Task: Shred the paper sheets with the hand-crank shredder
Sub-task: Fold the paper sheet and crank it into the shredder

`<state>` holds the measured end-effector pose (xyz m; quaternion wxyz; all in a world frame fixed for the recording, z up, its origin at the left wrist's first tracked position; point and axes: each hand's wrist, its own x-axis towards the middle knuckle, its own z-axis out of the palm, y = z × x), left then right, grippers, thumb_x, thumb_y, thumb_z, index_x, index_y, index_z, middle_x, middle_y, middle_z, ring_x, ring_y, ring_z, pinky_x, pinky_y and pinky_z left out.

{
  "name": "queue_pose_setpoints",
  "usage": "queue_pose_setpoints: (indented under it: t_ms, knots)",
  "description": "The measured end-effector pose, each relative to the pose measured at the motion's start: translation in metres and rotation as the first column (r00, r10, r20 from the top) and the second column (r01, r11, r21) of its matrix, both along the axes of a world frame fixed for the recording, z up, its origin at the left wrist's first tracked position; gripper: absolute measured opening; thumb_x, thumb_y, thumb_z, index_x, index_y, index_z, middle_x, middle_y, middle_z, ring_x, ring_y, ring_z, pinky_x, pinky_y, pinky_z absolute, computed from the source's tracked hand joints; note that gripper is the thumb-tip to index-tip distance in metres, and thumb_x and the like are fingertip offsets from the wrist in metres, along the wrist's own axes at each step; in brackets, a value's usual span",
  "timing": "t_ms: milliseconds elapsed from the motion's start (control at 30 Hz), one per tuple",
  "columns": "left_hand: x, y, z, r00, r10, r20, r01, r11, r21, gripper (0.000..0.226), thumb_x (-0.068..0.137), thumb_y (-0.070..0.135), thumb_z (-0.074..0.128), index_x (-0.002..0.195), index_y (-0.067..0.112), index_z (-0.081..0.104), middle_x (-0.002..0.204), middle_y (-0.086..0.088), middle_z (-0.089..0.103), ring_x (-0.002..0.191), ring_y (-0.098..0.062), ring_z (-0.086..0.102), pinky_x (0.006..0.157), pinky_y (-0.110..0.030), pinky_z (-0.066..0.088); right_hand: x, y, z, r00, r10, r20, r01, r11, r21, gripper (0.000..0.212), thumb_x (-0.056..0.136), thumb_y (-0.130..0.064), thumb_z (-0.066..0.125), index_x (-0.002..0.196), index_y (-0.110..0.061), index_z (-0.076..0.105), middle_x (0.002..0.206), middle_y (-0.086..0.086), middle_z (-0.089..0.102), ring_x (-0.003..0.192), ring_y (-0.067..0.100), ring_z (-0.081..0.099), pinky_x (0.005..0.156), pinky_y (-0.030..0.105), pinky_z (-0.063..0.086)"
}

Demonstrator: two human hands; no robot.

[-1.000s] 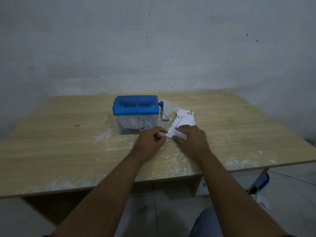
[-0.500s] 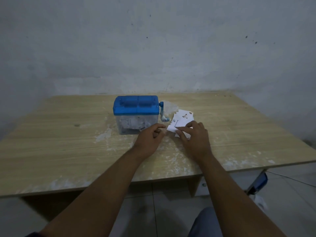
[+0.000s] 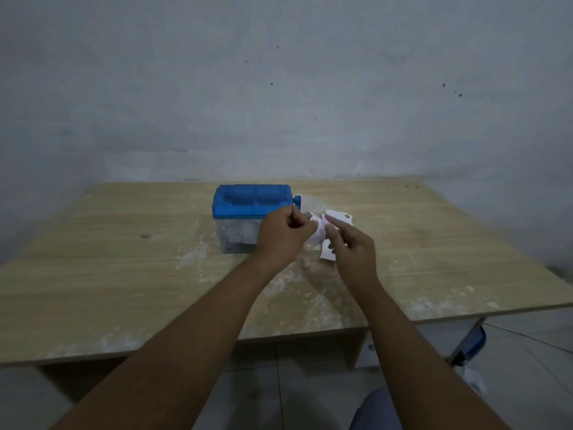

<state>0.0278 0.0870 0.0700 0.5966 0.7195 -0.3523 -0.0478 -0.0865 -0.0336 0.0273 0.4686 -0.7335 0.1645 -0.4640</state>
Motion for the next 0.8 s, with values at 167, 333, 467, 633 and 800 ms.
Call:
queue_pose_setpoints:
  t_ms: [167, 333, 467, 633, 800]
  knots:
    - [0.026, 0.012, 0.031, 0.995, -0.080, 0.058, 0.085, 0.992, -0.091, 0.021, 0.089, 0.005, 0.083, 0.090, 0.013, 0.064, 0.092, -0.007, 0.074, 0.083, -0.016, 0.073, 0.078, -0.030, 0.062, 0.027, 0.000, 0.045, 0.965, 0.192, 0.179, -0.245, 0.902, 0.355, 0.033, 0.091, 0.000, 0.077, 0.122, -0.010, 0.076, 0.101, 0.007, 0.080, 0.091, 0.022, 0.074, 0.081, 0.036, 0.061]
    - [0.071, 0.033, 0.053, 0.974, -0.102, 0.203, 0.103, 0.995, 0.009, 0.020, 0.091, 0.009, 0.083, 0.104, 0.024, 0.081, 0.096, 0.009, 0.079, 0.083, -0.004, 0.075, 0.077, -0.022, 0.061, 0.057, 0.003, 0.087, 0.955, 0.298, 0.017, -0.294, 0.930, 0.220, 0.035, 0.086, 0.009, 0.077, 0.118, -0.006, 0.078, 0.105, 0.014, 0.079, 0.094, 0.024, 0.078, 0.085, 0.038, 0.064]
    - [0.092, 0.048, 0.076, 0.970, -0.068, 0.234, 0.066, 0.998, 0.017, 0.025, 0.091, 0.006, 0.083, 0.111, 0.021, 0.083, 0.100, 0.008, 0.080, 0.080, -0.005, 0.076, 0.072, -0.018, 0.060, 0.079, 0.006, 0.120, 0.949, 0.296, -0.106, -0.294, 0.955, 0.035, 0.040, 0.084, 0.013, 0.076, 0.119, -0.007, 0.079, 0.109, 0.010, 0.079, 0.091, 0.015, 0.078, 0.086, 0.030, 0.063]
    - [0.115, 0.055, 0.086, 0.973, -0.016, 0.232, 0.022, 0.999, -0.023, 0.028, 0.088, -0.003, 0.081, 0.104, 0.020, 0.084, 0.099, 0.008, 0.080, 0.090, -0.006, 0.076, 0.087, -0.019, 0.061, 0.108, 0.005, 0.141, 0.957, 0.247, -0.154, -0.267, 0.954, -0.132, 0.040, 0.082, 0.015, 0.076, 0.111, -0.011, 0.081, 0.106, 0.003, 0.079, 0.091, 0.013, 0.077, 0.085, 0.027, 0.063]
    - [0.134, 0.057, 0.064, 0.977, 0.017, 0.211, -0.030, 0.998, 0.058, 0.021, 0.087, 0.000, 0.083, 0.100, 0.017, 0.085, 0.095, 0.004, 0.080, 0.087, 0.000, 0.074, 0.084, -0.011, 0.056, 0.133, 0.004, 0.125, 0.950, 0.233, -0.208, -0.271, 0.946, -0.178, 0.036, 0.081, 0.017, 0.074, 0.105, -0.010, 0.082, 0.101, 0.003, 0.079, 0.088, 0.015, 0.076, 0.081, 0.028, 0.064]
